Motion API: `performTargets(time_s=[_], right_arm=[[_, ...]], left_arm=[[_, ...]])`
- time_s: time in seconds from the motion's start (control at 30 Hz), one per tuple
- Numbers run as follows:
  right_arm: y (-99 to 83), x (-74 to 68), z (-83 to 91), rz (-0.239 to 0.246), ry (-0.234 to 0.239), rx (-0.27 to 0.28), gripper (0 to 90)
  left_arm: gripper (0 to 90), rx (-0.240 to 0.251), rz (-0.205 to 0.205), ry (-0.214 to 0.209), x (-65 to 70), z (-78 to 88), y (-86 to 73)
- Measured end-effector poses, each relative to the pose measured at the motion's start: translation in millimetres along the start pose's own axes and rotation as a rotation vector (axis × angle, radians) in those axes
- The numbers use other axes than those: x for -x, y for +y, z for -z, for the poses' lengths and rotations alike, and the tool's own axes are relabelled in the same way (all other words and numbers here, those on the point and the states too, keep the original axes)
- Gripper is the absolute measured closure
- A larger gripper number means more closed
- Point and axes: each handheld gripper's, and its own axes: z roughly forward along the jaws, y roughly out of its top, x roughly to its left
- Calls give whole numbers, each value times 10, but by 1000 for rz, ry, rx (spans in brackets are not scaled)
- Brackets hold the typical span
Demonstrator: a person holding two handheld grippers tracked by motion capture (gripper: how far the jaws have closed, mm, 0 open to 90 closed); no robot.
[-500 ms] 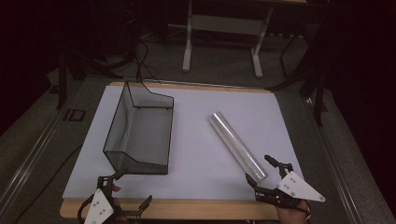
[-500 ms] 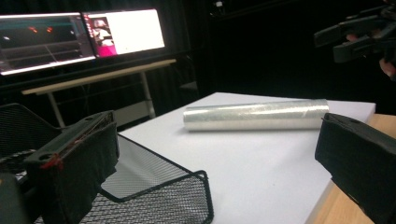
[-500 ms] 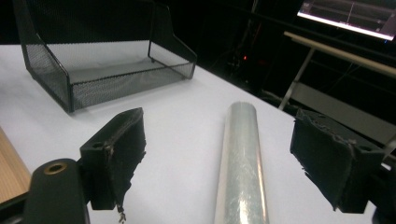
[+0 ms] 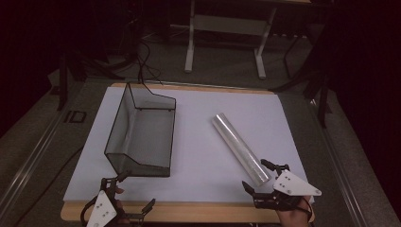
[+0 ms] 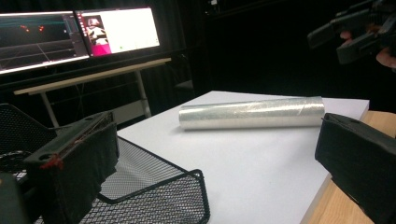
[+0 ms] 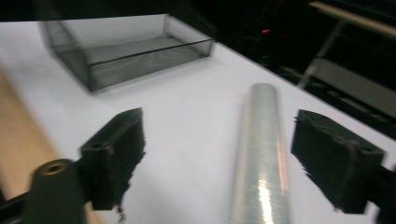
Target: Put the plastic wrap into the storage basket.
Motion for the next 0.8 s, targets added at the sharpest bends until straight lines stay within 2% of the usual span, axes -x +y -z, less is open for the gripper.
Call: performTargets(time_s=[0.03, 0.07, 0.13, 0.23, 0.3, 0.4, 0.47, 0.53, 0.57, 0.6, 0.63, 0.67, 0.7, 0.8], right_arm=[[0, 0, 0, 0, 0, 0, 114], [42, -12, -5, 22, 33, -3, 107], [64, -17, 0, 26, 31, 6, 104], [197, 3, 33, 37, 55, 44, 99], [271, 11, 48, 71, 41, 59, 100], [349, 41, 66, 85, 36, 77, 100], [467, 111, 74, 90, -9, 82, 100], [501, 134, 67, 84, -21, 83, 99], [564, 173, 50, 48, -55, 99, 94], [564, 173, 50, 48, -55, 99, 94], [621, 230, 23, 19, -45, 93, 94], [621, 230, 23, 19, -45, 93, 94], [663, 286, 5, -3, -37, 102, 86], [706, 324, -22, -2, -65, 101, 86]], left_arm=[[4, 0, 4, -6, 0, -1, -1], [4, -1, 1, -6, 5, -1, -2], [3, 0, 2, -8, 7, 1, -1], [4, -1, -2, -7, 8, 8, -1], [4, 0, -2, -6, 5, 7, -3], [4, -2, -4, -4, 7, 1, -5], [4, 2, -1, -6, 11, -1, -4], [4, 0, -5, -6, 9, 3, -2], [4, 2, -5, -7, 5, 10, 1], [4, 2, -5, -7, 5, 10, 1], [4, 11, 1, -13, -2, 16, 2], [3, 11, 1, -13, -2, 16, 2], [4, 12, 3, -11, -4, 19, 3], [4, 16, 6, -10, -8, 19, 4]])
